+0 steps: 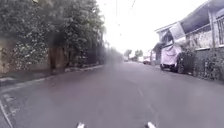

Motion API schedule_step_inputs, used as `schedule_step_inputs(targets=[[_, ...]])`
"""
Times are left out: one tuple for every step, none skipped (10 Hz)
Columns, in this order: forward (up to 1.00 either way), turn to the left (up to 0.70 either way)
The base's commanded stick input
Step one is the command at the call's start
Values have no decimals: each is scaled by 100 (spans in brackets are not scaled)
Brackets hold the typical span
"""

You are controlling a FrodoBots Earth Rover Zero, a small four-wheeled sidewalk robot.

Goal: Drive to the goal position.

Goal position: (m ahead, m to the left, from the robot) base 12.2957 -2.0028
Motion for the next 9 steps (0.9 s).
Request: schedule_step_inputs(targets=[[85, -9], [85, -19], [85, -34], [85, -34], [85, -34], [85, -33], [85, -25], [85, -13], [85, 0]])
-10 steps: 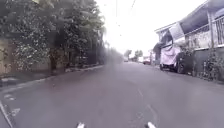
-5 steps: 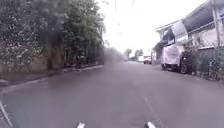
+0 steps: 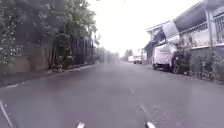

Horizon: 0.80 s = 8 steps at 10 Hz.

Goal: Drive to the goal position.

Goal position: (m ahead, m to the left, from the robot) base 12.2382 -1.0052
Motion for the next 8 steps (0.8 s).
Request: schedule_step_inputs(targets=[[85, 0], [85, 0], [85, 0], [85, 0], [85, 0], [85, 0], [85, 0], [85, 0]])
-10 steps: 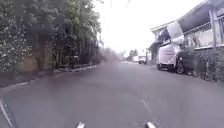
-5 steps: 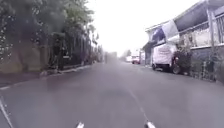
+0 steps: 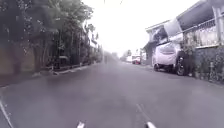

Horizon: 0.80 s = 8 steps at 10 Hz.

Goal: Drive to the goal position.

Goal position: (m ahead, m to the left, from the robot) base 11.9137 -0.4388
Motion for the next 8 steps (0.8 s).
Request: schedule_step_inputs(targets=[[85, 0], [85, 0], [85, 0], [85, -6], [85, -26], [85, -34], [85, -34], [85, -34]])
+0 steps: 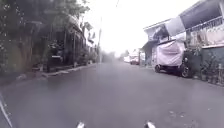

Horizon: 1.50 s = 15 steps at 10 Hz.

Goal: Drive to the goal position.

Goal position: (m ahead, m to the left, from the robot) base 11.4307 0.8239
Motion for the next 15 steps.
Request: schedule_step_inputs(targets=[[85, -34], [85, -34], [85, -15], [85, 0], [85, 0], [85, 0], [85, 0], [85, 0], [85, 0], [85, 0], [85, 0], [85, 0], [85, 0], [85, 0], [85, 0]])
